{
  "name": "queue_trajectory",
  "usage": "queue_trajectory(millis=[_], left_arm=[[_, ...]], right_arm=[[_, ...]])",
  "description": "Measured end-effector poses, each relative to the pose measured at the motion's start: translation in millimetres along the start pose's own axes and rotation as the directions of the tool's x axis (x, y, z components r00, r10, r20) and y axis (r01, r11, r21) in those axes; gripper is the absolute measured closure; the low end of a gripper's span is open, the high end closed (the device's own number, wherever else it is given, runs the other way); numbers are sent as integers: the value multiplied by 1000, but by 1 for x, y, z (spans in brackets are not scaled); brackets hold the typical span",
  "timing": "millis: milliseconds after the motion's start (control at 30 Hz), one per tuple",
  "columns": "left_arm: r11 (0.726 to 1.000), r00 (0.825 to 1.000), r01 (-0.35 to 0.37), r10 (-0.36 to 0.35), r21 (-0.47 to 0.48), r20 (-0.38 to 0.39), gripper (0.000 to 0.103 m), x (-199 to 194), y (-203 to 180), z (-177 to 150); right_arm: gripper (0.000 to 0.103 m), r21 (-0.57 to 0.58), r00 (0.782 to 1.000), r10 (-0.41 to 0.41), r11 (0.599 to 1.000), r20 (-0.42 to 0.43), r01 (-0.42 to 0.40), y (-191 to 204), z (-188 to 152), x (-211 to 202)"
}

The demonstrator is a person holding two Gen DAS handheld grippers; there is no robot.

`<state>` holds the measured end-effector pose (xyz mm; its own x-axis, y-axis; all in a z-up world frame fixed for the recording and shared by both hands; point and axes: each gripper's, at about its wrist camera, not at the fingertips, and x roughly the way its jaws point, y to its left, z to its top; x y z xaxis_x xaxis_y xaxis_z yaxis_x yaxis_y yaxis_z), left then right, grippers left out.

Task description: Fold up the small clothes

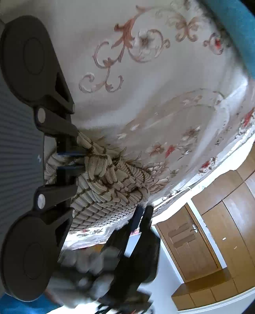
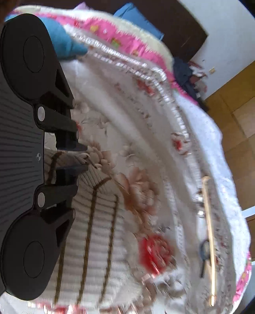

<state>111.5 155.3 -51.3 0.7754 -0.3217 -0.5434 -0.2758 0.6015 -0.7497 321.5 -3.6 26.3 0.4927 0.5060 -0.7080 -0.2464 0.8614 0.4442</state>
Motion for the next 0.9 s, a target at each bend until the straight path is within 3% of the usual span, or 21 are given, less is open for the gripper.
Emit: queue_trajectory(millis=[200, 367, 467, 567, 667, 733, 767, 833, 900], left_arm=[[991, 990, -87, 75, 101, 115, 77, -25, -15, -6], [939, 959, -172, 89, 298, 271, 76, -47, -56, -11], [882, 964, -170, 57, 439, 260, 74, -36, -84, -14], [836, 979, -141, 37, 530, 202, 74, -8, -103, -14], [795, 979, -185, 96, 578, 182, 74, 24, -108, -11], [792, 965, -259, 190, 553, 181, 73, 45, -97, -3], [796, 956, -294, 233, 530, 180, 63, 54, -87, 3], [803, 952, -307, 256, 511, 169, 55, 62, -71, 10], [784, 947, -320, 263, 532, 181, 51, 64, -69, 8]], right_arm=[[76, -95, 995, 23, 995, 92, -15, -29, -24, -69], [76, -273, 993, -60, 958, 105, 87, -34, -56, -80], [76, -288, 992, -38, 955, 120, 72, -36, -73, -87], [76, -281, 990, -28, 957, 138, 66, -42, -90, -98], [76, -275, 990, -26, 959, 137, 63, -53, -104, -105], [78, -275, 989, -28, 959, 142, 66, -60, -113, -106], [78, -277, 988, -38, 958, 153, 80, -63, -116, -105], [78, -246, 986, -31, 967, 164, 71, -70, -124, -103], [78, -223, 984, -15, 973, 178, 55, -74, -131, -101]])
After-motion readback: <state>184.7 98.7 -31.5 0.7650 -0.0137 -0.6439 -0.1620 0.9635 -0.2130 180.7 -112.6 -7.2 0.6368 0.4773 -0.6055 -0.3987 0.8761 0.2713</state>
